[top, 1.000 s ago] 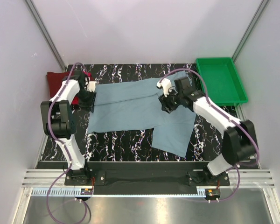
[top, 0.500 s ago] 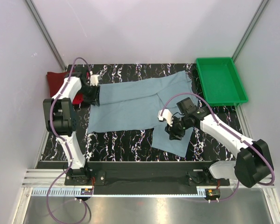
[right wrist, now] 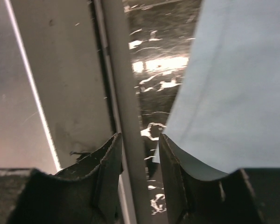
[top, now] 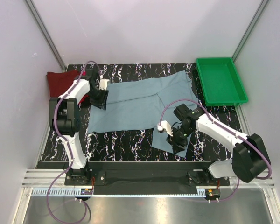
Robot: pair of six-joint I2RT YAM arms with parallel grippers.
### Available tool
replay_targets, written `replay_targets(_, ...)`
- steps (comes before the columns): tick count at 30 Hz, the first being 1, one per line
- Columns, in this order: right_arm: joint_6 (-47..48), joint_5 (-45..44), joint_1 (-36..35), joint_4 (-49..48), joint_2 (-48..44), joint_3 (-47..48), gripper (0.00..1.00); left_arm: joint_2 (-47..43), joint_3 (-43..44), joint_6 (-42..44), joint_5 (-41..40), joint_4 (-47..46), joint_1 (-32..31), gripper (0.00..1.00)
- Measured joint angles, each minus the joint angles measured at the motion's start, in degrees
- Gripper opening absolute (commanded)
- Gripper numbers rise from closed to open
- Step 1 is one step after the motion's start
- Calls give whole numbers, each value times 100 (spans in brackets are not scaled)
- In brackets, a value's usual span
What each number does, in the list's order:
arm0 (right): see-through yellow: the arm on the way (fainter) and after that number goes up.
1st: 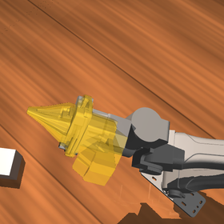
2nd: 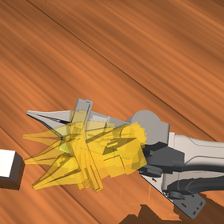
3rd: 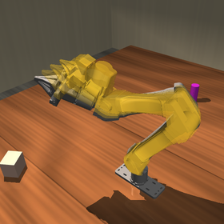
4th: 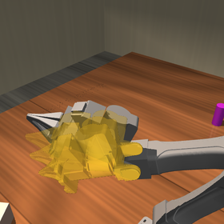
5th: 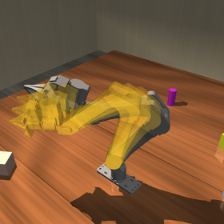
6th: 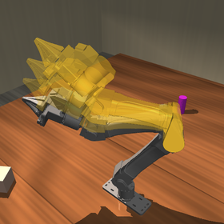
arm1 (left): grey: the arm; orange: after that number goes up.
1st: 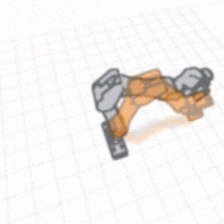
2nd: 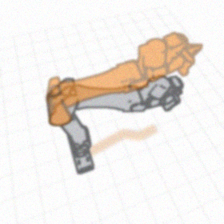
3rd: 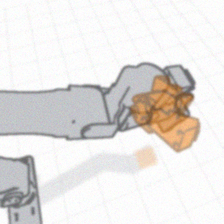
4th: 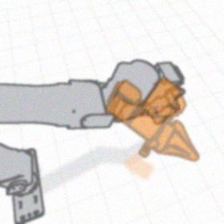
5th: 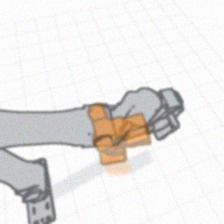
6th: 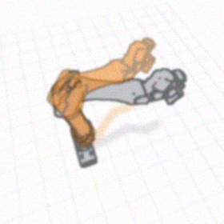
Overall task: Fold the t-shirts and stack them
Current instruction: Fold the tshirt
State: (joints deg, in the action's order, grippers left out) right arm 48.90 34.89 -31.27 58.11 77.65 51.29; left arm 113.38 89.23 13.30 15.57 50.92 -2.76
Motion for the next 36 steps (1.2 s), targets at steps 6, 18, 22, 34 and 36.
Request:
replay_targets(6,17,13,-420,256,-7,-162,46,90,-173,-15,2,24,31,40)
replay_targets(18,234,-975,-588,-24,350,-800,39,273,85,-199,37,0,81,40)
replay_targets(22,186,-1200,-590,-240,352,-817,34,273,85,-280,76,-4,87,39)
replay_targets(34,13,-1751,-629,-446,758,-739,38,273,44,-494,210,-118,87,40)
replay_targets(36,-9,-1784,-640,-433,789,-717,32,271,37,-518,225,-133,87,39)
